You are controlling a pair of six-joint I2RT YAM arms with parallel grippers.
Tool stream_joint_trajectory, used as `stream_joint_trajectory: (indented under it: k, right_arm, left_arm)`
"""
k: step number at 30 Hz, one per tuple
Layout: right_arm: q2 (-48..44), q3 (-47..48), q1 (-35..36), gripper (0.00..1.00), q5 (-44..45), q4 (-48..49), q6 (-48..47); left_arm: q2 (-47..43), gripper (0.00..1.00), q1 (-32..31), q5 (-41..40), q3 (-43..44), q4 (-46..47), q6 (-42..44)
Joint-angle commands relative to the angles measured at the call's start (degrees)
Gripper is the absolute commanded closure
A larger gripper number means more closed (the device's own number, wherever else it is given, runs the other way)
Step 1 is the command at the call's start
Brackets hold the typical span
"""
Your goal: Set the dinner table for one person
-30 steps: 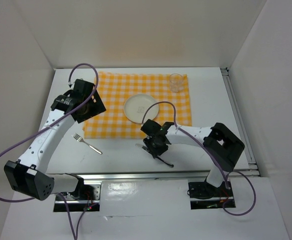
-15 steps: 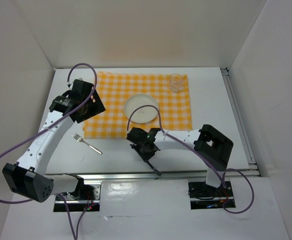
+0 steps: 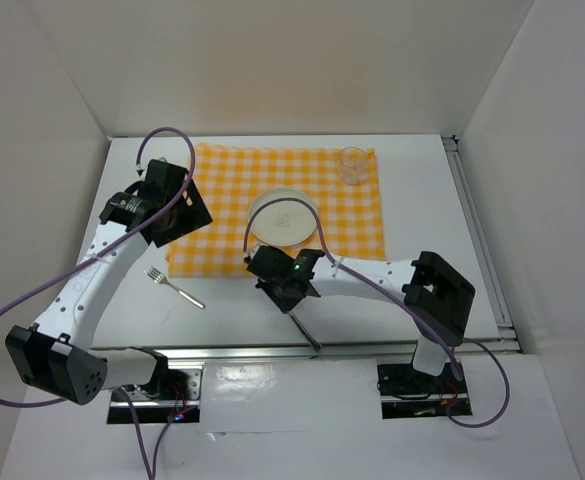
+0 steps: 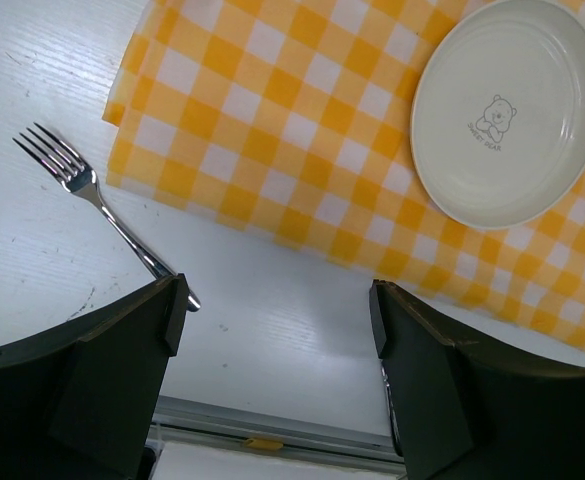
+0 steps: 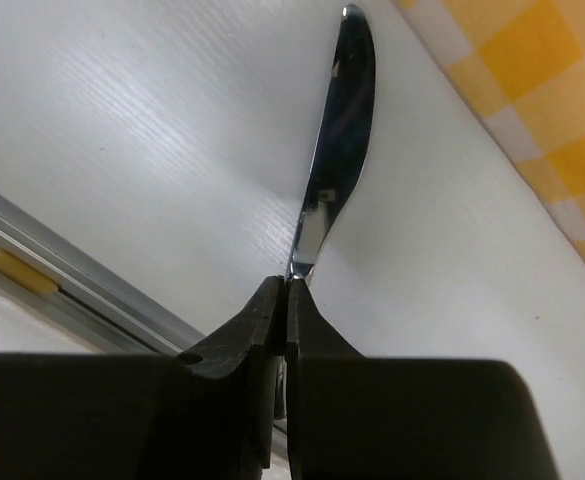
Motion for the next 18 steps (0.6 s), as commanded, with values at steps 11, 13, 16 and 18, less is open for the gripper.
stream_joint_trajectory:
  k: [11,13,16,18]
  right_arm:
    - [-2.7,-2.7,-2.7,0.61,-2.3,-0.5,4.5]
    - [-3.3,-5.3,-2.7,0.54,-3.1,0.9,5.3]
    - [-3.3,-7.1,-2.7,0.51,-4.5,1.7,6.7]
    - [-2.8,-8.6,-2.7,0.51,-4.5,2.2,7.3]
  left_arm:
    - [-1.5,0.09,0.3,1.0,-1.1,1.1,-0.4]
    - [-1.5,0.09,0.3,1.0,-1.1,1.1,-0.4]
    - [-1.5,0.09,0.3,1.0,-2.2,1.7,-0.4]
    - [-1.5,0.09,0.3,1.0,-2.2,1.7,-0.4]
